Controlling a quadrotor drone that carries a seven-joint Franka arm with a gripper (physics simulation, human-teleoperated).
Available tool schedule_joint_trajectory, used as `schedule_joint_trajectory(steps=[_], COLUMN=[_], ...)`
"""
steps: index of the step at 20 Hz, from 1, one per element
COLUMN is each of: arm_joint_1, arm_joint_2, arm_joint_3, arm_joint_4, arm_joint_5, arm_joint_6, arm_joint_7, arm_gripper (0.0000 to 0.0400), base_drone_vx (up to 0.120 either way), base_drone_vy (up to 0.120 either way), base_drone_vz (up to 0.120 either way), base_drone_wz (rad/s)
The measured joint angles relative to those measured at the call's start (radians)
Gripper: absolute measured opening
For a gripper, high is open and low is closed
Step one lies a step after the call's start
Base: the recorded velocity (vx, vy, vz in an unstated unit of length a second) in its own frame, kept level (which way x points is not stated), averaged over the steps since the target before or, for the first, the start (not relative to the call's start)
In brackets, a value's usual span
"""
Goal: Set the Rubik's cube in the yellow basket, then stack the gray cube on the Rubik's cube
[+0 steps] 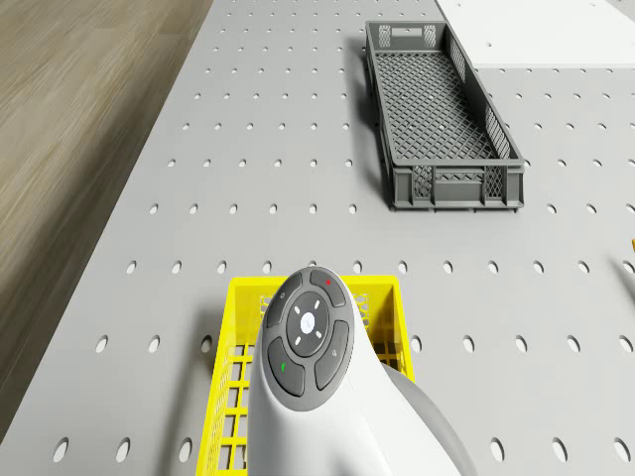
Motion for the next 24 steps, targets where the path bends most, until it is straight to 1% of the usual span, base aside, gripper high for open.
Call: schedule_joint_trajectory(steps=[6,14,16,18,21,24], arm_joint_1=[-0.004,-0.016,-0.017,-0.015,-0.010,-0.006], arm_joint_2=[0.002,0.011,0.012,0.012,0.012,0.010], arm_joint_3=[-0.021,-0.031,-0.031,-0.022,0.003,0.028], arm_joint_4=[0.012,0.017,0.016,0.011,-0.003,-0.016], arm_joint_5=[-0.020,-0.032,-0.032,-0.025,-0.001,0.021], arm_joint_6=[0.012,0.009,0.008,0.002,-0.014,-0.027], arm_joint_7=[-0.002,0.009,0.010,0.010,0.013,0.015], arm_gripper=[0.0250,0.0250,0.0309,0.0345,0.0374,0.0388], base_drone_vx=[0.000,0.000,0.000,0.000,0.000,0.000], base_drone_vy=[0.000,0.000,0.000,0.000,0.000,0.000], base_drone_vz=[0.000,0.000,0.000,0.000,0.000,0.000], base_drone_wz=[0.000,0.000,0.000,0.000,0.000,0.000])
